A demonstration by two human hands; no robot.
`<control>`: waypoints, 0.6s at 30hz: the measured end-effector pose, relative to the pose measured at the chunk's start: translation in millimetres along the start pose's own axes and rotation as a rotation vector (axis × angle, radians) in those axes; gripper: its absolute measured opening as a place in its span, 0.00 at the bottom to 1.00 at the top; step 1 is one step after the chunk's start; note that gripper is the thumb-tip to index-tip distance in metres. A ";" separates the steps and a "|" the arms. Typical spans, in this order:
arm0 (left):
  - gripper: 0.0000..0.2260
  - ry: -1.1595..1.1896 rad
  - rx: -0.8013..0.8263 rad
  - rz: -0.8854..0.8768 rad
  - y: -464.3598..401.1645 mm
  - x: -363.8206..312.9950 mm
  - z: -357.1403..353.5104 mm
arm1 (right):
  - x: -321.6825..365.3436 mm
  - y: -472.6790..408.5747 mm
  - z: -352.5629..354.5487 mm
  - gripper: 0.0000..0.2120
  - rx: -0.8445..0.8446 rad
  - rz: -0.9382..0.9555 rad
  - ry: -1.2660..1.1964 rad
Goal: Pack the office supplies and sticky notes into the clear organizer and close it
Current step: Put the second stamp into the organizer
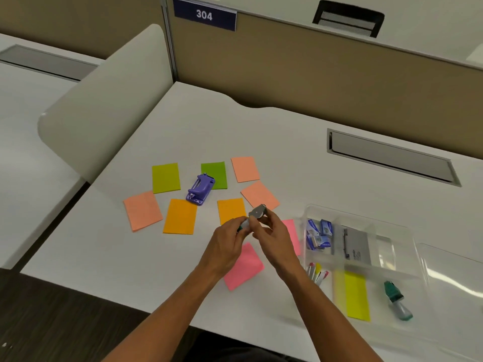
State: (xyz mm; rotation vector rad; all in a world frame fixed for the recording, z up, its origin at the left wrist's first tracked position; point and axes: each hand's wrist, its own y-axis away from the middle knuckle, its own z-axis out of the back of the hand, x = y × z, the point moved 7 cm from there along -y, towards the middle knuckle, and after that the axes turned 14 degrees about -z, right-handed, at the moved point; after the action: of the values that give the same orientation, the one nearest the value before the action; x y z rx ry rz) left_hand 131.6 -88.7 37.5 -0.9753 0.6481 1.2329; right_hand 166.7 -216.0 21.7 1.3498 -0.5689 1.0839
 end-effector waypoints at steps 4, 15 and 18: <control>0.14 -0.023 0.018 -0.043 0.4 -15.4 -22.0 | -1.3 5.6 25.2 0.19 -0.034 -0.021 -0.039; 0.30 -0.152 0.128 -0.023 3.7 -41.2 -94.2 | -28.6 32.9 111.1 0.17 -0.180 -0.046 -0.128; 0.33 -0.179 0.224 -0.041 4.9 -47.1 -116.6 | -37.3 42.0 138.1 0.14 -0.229 -0.045 -0.138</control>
State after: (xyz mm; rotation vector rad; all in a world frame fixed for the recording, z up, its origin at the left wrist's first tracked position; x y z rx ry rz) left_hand 126.1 -213.5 21.9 -0.6807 0.6072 1.1676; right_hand 148.3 -363.1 36.9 1.2362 -0.7384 0.8656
